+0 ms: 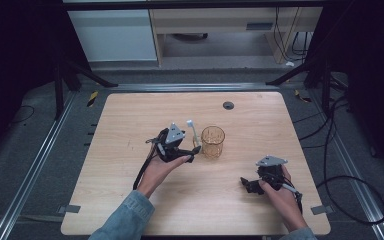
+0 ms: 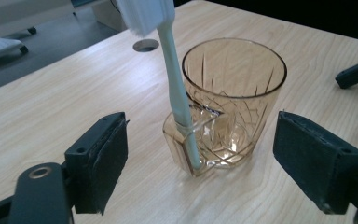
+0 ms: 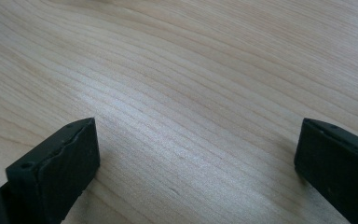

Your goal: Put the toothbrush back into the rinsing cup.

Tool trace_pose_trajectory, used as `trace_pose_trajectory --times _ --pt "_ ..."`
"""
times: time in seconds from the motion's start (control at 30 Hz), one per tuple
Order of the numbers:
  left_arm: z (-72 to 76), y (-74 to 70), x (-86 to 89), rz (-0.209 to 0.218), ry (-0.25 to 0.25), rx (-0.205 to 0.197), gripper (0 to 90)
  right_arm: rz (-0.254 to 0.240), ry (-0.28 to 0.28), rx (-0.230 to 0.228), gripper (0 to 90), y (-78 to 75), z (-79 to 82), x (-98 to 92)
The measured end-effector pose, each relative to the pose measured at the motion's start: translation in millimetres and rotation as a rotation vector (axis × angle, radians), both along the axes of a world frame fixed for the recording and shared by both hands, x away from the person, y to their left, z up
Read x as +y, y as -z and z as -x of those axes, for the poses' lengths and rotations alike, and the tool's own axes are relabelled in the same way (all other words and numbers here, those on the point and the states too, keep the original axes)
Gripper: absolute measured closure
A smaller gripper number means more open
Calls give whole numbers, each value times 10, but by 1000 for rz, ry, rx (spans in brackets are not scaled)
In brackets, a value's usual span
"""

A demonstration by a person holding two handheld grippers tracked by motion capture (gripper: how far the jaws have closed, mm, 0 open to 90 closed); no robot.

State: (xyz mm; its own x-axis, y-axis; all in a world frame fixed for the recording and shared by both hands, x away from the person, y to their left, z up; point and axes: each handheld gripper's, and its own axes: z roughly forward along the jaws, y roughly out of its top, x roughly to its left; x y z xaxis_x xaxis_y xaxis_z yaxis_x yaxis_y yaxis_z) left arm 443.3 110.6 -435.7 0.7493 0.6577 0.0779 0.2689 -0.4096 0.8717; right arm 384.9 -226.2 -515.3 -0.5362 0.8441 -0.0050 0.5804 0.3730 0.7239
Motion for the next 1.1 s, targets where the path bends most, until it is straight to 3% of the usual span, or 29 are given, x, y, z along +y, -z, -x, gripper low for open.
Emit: trace_pose_trajectory --times 0.3,0.57,0.87,0.97,1.03,1.1 --pt "40 28 51 -35 -1 28 133 0 0 0 4 0 0 0" --pt "94 29 111 -74 -41 80 81 0 1 0 4 0 0 0" --pt "92 28 320 -79 -96 120 77 1 2 -1 3 0 -2 -1" --pt "98 26 387 -118 -107 129 78 0 2 0 4 0 -1 -2" --pt "113 30 422 -113 -119 133 78 1 2 -1 4 0 -2 -3" --pt "136 47 459 -139 -116 137 78 0 4 0 4 0 -1 -2"
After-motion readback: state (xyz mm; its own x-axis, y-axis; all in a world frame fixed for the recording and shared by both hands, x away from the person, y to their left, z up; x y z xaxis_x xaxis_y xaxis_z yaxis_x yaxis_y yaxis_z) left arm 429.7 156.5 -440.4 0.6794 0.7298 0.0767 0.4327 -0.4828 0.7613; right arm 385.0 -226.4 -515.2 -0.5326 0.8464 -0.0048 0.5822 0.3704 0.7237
